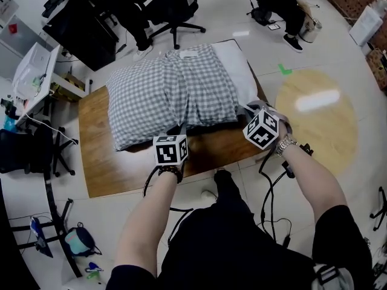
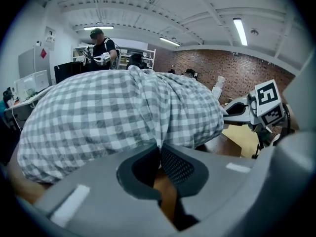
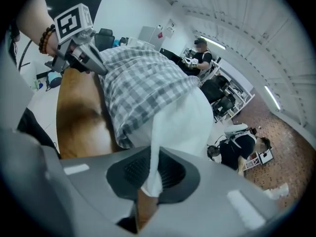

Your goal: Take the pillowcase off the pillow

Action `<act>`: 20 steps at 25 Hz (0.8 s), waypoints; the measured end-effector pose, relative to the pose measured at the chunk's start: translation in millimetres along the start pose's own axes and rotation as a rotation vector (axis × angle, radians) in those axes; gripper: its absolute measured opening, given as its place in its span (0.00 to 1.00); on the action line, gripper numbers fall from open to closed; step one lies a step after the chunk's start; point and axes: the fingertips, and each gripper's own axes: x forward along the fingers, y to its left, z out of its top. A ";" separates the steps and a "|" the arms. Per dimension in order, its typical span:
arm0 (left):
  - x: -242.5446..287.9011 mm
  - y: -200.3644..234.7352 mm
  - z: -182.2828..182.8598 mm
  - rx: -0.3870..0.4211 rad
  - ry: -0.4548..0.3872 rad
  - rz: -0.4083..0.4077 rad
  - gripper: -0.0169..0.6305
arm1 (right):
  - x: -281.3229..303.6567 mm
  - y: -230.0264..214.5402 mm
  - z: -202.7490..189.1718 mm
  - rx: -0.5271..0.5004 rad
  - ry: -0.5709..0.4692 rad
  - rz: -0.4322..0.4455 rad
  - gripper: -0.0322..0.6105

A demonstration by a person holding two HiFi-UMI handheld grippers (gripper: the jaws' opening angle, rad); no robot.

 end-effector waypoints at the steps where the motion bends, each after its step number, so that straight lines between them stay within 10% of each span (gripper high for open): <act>1: -2.4 1.6 0.5 -0.003 -0.005 0.015 0.04 | -2.6 -2.8 -1.4 0.009 -0.005 -0.004 0.08; 20: -73.6 66.4 -15.0 -0.140 -0.085 0.169 0.04 | -48.1 -10.6 -33.3 0.111 0.011 -0.060 0.08</act>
